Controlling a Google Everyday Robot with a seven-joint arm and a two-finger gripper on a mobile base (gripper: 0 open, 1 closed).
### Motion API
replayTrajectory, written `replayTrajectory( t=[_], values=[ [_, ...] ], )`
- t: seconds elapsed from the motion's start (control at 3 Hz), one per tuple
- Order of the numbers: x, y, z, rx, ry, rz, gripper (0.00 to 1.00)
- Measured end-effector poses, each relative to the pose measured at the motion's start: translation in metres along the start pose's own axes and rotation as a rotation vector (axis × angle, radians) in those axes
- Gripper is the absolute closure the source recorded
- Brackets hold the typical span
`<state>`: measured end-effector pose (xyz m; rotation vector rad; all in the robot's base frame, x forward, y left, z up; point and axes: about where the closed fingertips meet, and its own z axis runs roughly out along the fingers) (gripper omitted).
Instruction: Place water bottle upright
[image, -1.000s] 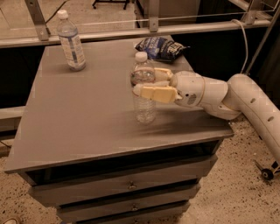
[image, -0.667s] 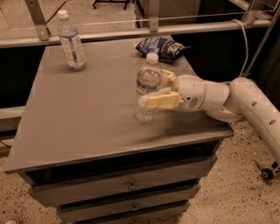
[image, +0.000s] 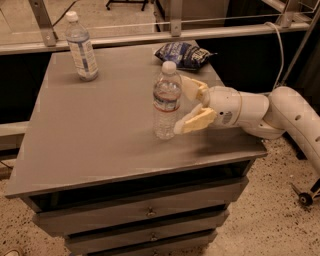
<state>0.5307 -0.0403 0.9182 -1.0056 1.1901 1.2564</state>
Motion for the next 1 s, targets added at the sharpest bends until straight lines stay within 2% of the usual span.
replayTrajectory(
  t=[0.33,0.67,1.0],
  values=[
    [-0.009,-0.004,-0.016,-0.006,0.073,-0.036,0.0],
    [-0.032,-0.013,-0.063,0.016,0.196,-0.099,0.0],
    [-0.033,-0.012,-0.057,0.009,0.185,-0.099,0.0]
  ],
)
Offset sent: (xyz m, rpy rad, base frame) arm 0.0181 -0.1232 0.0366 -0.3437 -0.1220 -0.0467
